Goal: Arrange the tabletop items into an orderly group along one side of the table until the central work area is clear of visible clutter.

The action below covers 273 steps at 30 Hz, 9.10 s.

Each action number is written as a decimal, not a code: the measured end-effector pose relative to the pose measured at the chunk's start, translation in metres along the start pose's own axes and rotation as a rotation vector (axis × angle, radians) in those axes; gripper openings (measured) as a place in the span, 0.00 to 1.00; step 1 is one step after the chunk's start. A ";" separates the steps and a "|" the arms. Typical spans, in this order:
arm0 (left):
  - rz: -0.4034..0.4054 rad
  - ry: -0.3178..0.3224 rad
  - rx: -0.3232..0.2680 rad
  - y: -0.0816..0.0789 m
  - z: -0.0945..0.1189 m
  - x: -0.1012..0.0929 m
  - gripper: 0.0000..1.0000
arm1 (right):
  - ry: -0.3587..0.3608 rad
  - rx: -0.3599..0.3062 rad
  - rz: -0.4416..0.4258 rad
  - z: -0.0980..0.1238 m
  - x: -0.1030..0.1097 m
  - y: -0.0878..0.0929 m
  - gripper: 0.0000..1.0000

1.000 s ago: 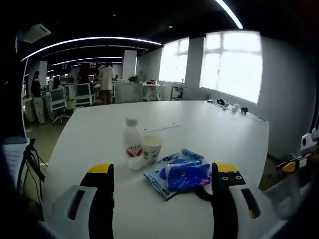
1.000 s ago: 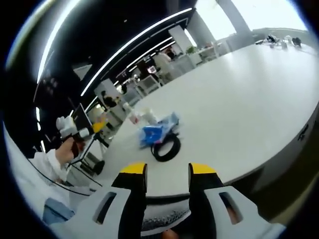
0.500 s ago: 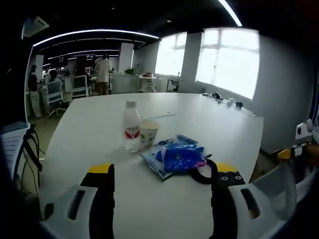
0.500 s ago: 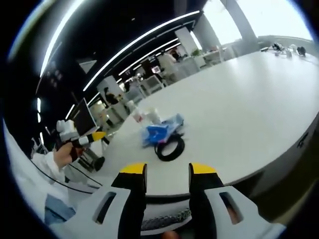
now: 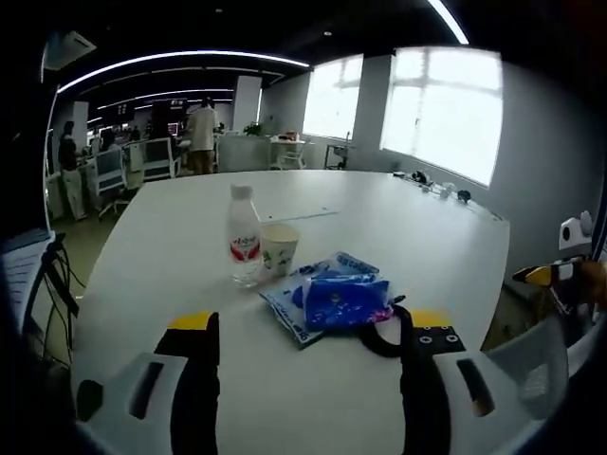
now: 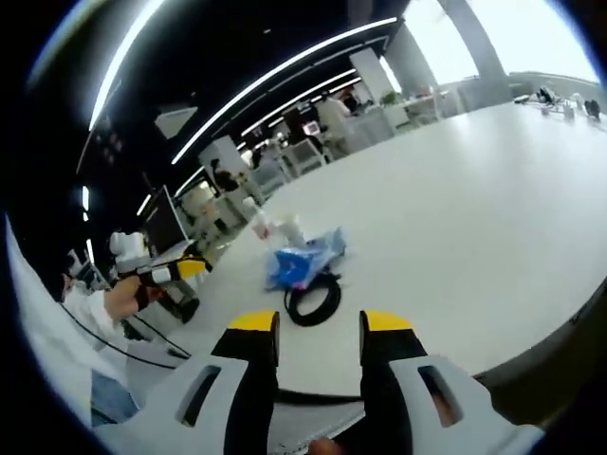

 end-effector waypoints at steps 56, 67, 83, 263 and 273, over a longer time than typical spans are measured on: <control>0.022 -0.223 0.190 0.009 -0.077 -0.033 0.64 | -0.466 0.359 0.030 -0.097 -0.020 -0.042 0.34; 0.003 -0.142 0.295 0.027 -0.125 -0.015 0.54 | -0.436 0.454 -0.010 -0.140 0.004 -0.015 0.34; 0.007 -0.100 0.369 0.047 -0.144 -0.010 0.47 | -0.308 0.503 -0.097 -0.194 0.008 0.008 0.35; 0.245 -0.042 0.335 0.006 -0.356 -0.197 0.00 | -0.035 0.239 -0.175 -0.223 -0.280 -0.130 0.00; 0.233 -0.042 0.382 0.020 -0.357 -0.198 0.00 | -0.024 0.281 -0.193 -0.220 -0.284 -0.114 0.00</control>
Point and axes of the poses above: the point that each gripper's makers call its tool centre point, and the gripper's own axes: z roughly backward along the fingers, x roughly to its left, y roughly out of its underside, the point moved 2 cm from there along z, roughly backward along the fingers, and after that the axes turned 3 degrees about -x, right-handed, at the moved point
